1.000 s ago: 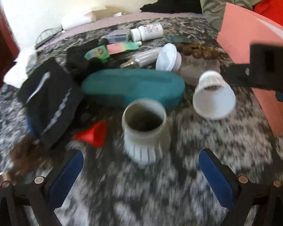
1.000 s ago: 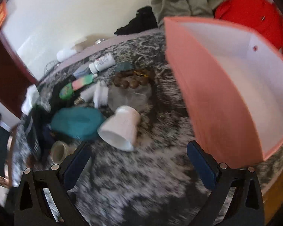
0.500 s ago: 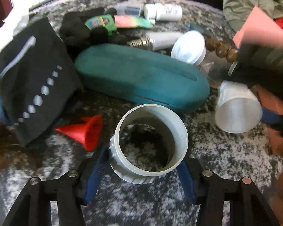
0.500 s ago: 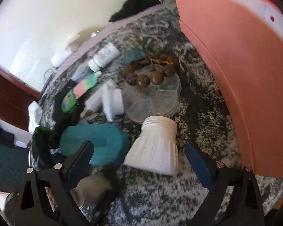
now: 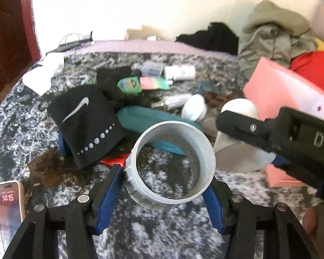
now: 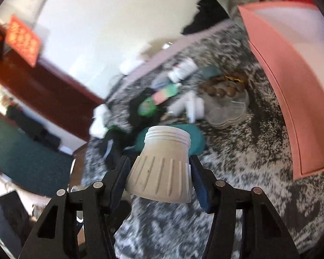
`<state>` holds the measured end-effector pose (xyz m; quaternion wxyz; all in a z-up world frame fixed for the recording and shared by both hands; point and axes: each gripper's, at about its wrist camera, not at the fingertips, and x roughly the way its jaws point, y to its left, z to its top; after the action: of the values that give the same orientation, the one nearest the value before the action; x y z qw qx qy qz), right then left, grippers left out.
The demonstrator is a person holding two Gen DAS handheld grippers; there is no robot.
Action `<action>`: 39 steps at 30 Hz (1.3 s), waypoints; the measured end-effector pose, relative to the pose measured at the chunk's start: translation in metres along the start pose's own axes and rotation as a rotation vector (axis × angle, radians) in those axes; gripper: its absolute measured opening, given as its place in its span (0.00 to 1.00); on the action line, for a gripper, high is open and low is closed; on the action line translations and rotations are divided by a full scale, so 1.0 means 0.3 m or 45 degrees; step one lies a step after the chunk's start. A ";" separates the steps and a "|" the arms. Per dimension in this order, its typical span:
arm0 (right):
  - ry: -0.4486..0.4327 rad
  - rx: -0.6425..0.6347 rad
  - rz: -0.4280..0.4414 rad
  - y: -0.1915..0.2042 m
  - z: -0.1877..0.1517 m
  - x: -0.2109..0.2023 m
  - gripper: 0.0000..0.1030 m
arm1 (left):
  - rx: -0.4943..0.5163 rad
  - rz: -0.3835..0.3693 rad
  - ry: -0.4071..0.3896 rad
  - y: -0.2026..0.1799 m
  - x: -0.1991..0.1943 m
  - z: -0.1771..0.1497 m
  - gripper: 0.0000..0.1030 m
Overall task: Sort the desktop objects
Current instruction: 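Grasp the grey ceramic cup with the left gripper while the right grasps the white cup, then carry both cups over the pink box and open both grippers to drop them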
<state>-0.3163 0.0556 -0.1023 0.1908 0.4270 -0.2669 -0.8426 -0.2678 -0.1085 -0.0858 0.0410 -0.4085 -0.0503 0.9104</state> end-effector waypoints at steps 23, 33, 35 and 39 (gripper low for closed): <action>-0.900 -0.182 -0.545 -0.131 -0.049 -0.940 0.58 | 0.316 -0.380 -0.201 -0.719 -0.184 0.113 0.58; -0.539 -0.065 -0.827 -0.543 0.219 -0.721 0.58 | 0.386 -0.237 0.036 -0.928 0.272 0.151 0.58; -0.422 -0.045 -0.829 -0.618 0.238 -0.660 0.58 | 0.389 -0.201 0.103 -0.935 0.341 0.136 0.58; -0.302 -0.051 -0.835 -0.705 0.247 -0.598 0.71 | 0.425 -0.155 0.087 -0.974 0.350 0.112 0.73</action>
<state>-0.2959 0.3414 -0.0846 -0.1140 0.3854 -0.1192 -0.9079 -0.3528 0.1915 -0.1046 0.1649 -0.4228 0.0781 0.8877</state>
